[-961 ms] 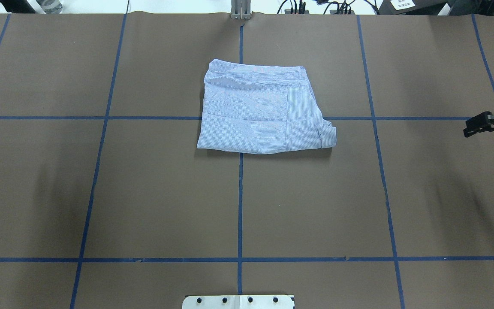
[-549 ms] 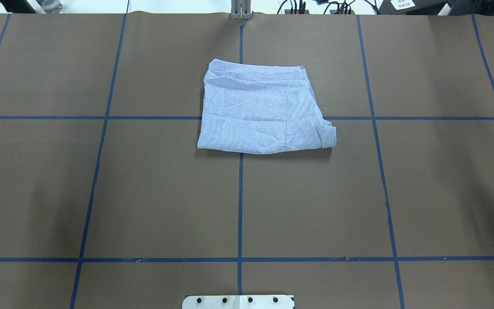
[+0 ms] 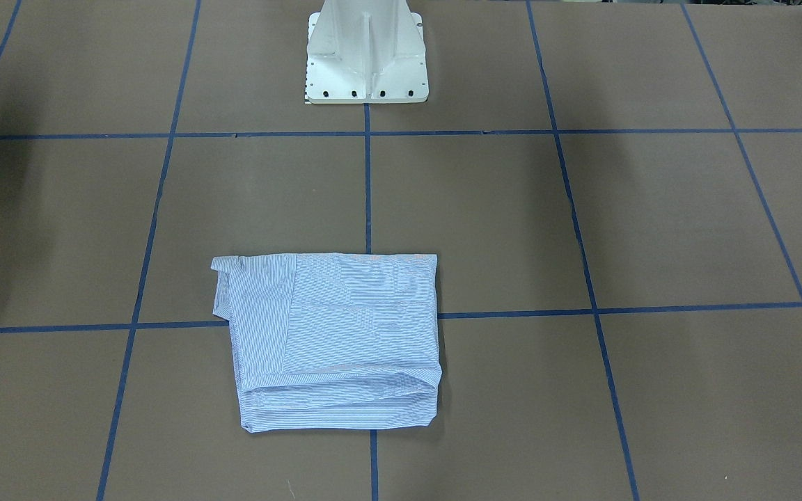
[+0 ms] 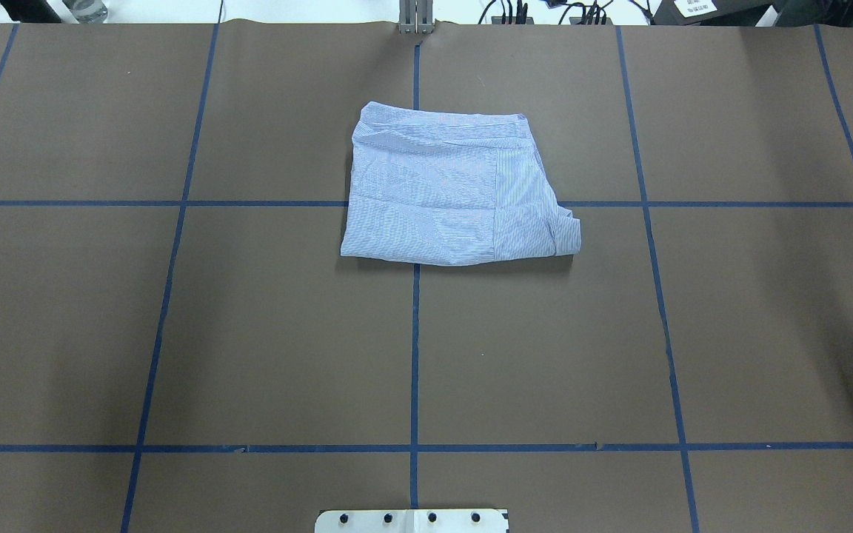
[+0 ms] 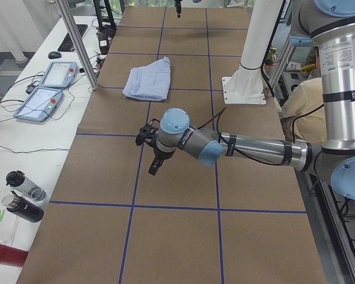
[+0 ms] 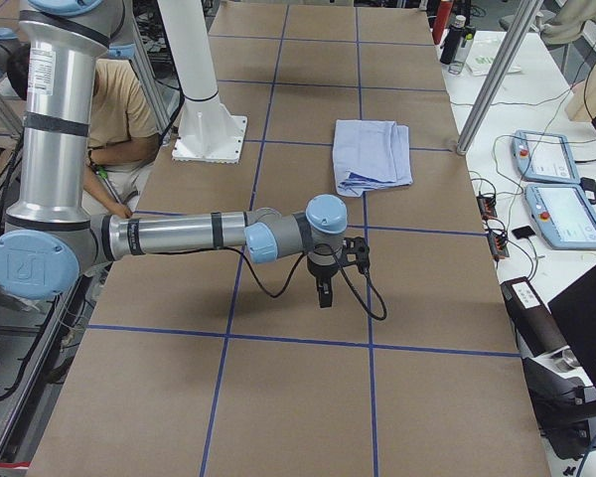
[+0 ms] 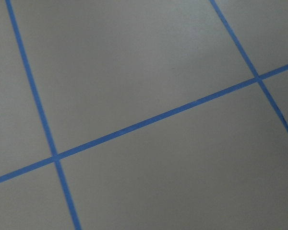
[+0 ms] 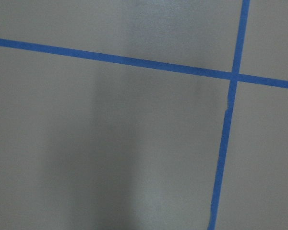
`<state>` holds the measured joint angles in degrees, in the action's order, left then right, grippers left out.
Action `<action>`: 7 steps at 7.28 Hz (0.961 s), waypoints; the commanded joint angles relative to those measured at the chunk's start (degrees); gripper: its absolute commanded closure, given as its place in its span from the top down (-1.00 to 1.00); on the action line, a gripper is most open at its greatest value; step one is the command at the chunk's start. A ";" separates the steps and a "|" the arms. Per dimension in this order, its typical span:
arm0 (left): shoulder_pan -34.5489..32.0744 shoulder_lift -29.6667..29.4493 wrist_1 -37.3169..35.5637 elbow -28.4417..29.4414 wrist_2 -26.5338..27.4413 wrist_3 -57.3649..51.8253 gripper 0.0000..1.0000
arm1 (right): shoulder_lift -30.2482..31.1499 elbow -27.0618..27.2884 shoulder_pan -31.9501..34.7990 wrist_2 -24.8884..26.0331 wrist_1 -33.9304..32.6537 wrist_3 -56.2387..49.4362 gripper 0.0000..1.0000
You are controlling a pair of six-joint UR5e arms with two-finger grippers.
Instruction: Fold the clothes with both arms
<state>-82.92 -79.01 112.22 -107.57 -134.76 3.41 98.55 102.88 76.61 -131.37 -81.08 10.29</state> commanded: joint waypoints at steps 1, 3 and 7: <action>-1.54 -0.62 -5.75 0.00 -0.15 -2.62 0.99 | -0.20 0.04 2.31 -0.03 -3.65 -4.57 1.00; -1.71 -0.80 -4.91 1.05 0.19 -4.53 0.99 | 0.42 -0.05 4.68 -0.90 -4.00 -4.84 1.00; -2.33 -1.06 -4.90 2.27 0.11 -6.14 0.99 | 0.50 -0.49 4.69 -0.56 -3.83 -4.23 1.00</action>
<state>-85.15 -79.87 107.34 -105.83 -134.53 -2.91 98.83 102.65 81.25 -132.14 -85.11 5.62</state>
